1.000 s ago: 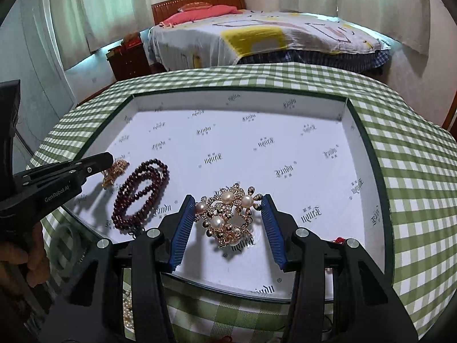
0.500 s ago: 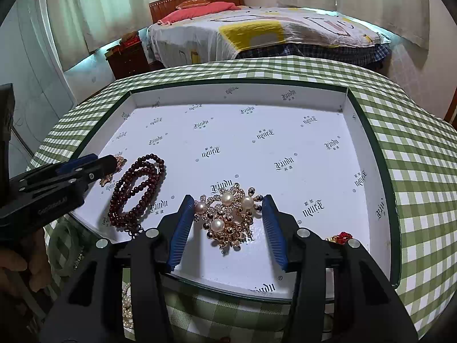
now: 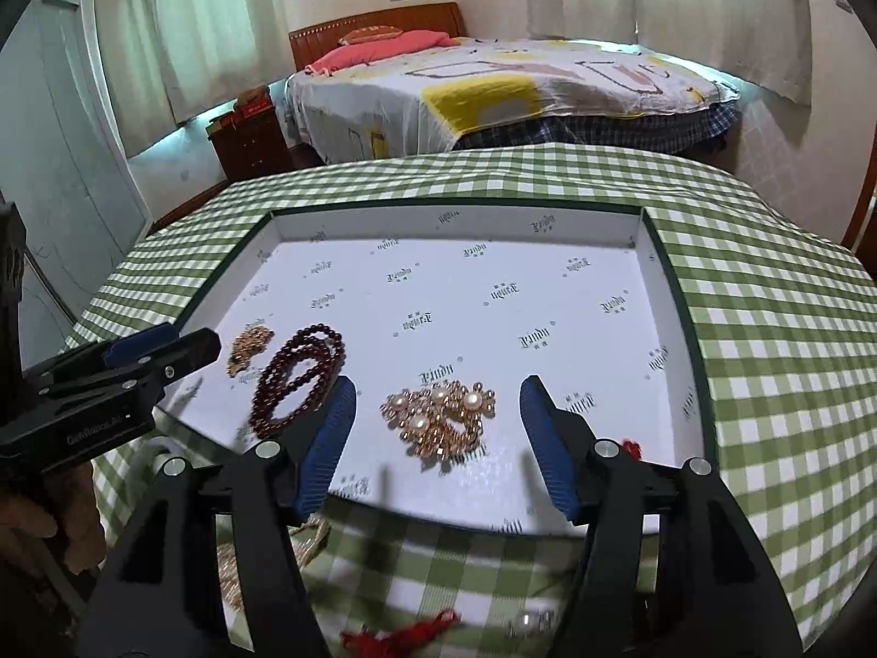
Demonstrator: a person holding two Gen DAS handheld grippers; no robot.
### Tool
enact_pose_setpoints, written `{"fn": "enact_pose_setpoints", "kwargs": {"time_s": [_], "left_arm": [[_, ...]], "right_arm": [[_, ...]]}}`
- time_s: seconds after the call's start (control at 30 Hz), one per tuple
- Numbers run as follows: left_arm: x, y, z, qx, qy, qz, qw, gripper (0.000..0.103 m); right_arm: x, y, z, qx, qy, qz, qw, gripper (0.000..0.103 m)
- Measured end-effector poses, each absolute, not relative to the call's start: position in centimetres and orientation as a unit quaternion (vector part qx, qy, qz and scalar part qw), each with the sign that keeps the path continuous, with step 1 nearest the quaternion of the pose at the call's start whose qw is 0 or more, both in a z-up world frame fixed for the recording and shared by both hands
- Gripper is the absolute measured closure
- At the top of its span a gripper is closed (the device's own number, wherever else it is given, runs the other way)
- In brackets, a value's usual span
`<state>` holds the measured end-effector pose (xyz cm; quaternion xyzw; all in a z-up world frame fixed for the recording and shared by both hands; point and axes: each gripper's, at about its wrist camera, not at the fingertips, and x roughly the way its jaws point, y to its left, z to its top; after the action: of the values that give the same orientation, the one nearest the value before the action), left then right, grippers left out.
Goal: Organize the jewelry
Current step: 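Open both tools to drop the brooches in the tray, withdraw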
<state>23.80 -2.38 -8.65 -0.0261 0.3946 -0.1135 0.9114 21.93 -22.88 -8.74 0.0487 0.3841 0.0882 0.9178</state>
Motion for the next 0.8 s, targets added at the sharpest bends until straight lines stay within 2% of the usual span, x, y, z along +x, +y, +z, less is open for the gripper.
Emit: {"fn": "enact_pose_setpoints", "kwargs": {"time_s": [0.8], "left_arm": [[15.0,-0.3,-11.5,-0.007,0.434,-0.078,0.897,0.043]], "right_arm": [[12.0,-23.7,-11.1,0.057,0.419,0.081,0.903,0.042]]}}
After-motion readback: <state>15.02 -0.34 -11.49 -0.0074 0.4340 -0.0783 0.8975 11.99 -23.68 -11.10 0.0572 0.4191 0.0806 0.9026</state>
